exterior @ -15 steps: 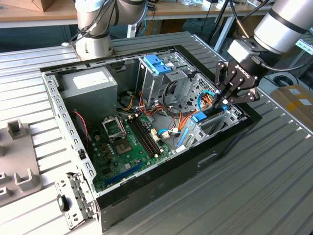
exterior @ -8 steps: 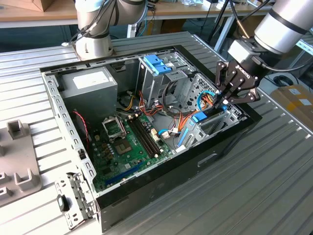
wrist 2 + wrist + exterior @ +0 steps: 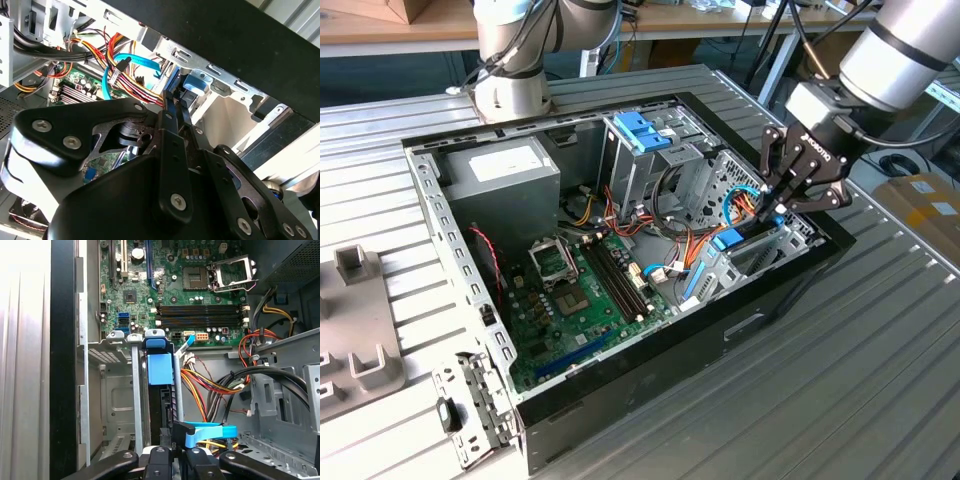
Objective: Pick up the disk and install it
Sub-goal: 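Insert the first disk wire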
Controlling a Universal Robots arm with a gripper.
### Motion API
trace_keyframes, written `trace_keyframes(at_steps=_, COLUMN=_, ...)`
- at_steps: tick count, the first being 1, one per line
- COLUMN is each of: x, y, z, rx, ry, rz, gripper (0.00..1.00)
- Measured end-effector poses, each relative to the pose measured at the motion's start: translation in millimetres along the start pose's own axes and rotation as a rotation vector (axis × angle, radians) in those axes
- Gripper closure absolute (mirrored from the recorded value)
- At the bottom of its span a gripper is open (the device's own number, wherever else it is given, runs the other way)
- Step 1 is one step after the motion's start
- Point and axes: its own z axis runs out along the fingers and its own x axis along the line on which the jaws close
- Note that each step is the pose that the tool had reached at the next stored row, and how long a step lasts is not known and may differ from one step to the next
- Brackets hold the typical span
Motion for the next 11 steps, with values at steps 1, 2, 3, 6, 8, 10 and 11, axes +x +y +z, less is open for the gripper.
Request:
trace_keyframes(at_steps=1, x=0.0, y=0.0, z=0.3, rx=0.0, ry=0.0002, rz=0.0, gripper=0.83)
trace_keyframes(at_steps=2, x=0.1, y=-0.1, z=1.0, rx=0.0, ry=0.0002, rz=0.0, gripper=0.83)
trace_keyframes(at_steps=3, x=0.1, y=-0.2, z=1.5, rx=0.0, ry=0.0002, rz=0.0, gripper=0.83)
trace_keyframes(at_steps=6, x=0.2, y=-0.4, z=3.0, rx=0.0001, ry=0.0002, rz=0.0, gripper=0.83)
trace_keyframes(at_steps=8, x=0.3, y=-0.5, z=3.6, rx=0.0001, ry=0.0005, rz=0.0, gripper=0.83)
trace_keyframes(at_steps=10, x=0.3, y=-0.6, z=4.3, rx=0.0, ry=0.0007, rz=0.0, gripper=0.83)
trace_keyframes(at_steps=11, x=0.3, y=-0.7, z=4.7, rx=0.0001, ry=0.0005, rz=0.0, gripper=0.83)
